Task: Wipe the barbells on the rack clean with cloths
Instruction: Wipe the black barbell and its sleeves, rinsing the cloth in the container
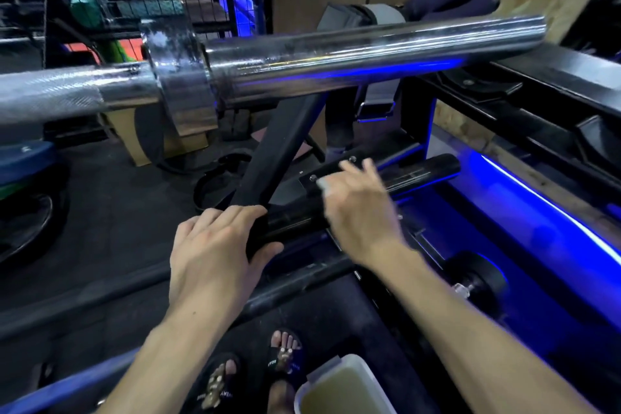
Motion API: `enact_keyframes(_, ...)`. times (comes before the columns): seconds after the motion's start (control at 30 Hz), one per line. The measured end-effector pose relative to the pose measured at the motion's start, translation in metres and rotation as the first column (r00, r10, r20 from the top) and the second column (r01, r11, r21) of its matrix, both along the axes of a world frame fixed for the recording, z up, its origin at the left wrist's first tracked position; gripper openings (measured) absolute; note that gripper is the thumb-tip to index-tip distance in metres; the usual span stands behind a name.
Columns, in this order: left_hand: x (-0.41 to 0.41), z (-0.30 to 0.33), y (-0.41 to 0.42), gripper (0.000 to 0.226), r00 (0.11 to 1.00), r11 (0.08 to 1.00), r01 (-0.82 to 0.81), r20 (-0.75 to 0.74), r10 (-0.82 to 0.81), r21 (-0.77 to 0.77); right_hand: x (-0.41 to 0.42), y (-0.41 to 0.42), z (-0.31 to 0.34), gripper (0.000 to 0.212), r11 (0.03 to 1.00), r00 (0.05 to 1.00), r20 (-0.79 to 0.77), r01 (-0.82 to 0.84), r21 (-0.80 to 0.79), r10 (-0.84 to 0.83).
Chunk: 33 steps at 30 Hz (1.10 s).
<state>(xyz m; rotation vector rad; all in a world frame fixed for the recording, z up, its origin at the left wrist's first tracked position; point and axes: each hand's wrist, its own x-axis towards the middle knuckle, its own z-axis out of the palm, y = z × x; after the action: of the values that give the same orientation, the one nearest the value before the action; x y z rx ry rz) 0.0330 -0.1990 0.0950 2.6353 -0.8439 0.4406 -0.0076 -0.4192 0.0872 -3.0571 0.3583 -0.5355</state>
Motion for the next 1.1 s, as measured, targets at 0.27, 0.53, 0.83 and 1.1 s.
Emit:
enact_keyframes(0.27, 0.000, 0.005, 0.001, 0.049, 1.000, 1.000, -0.004, 0.022, 0.004, 0.020, -0.030, -0.088, 0.009, 0.067, 0.983, 0.981, -0.070, 0.182, 0.008, -0.181)
enact_keyframes(0.53, -0.007, 0.004, -0.002, 0.052, 0.996, 0.998, -0.026, 0.092, 0.021, 0.056, -0.016, 0.010, 0.005, 0.063, 0.985, 0.985, -0.041, -0.164, 0.056, 0.166)
enact_keyframes(0.83, -0.018, 0.007, 0.014, 0.030, 0.989, 0.995, 0.094, 0.117, -0.089, -0.038, -0.037, -0.060, 0.011, 0.040, 0.901, 0.974, 0.194, 0.023, 0.434, -0.119)
enact_keyframes(1.1, -0.005, 0.010, 0.017, 0.039, 0.988, 0.991, 0.130, 0.089, -0.126, -0.039, -0.054, -0.052, 0.042, 0.042, 0.660, 0.811, 0.357, 0.047, 0.750, -0.464)
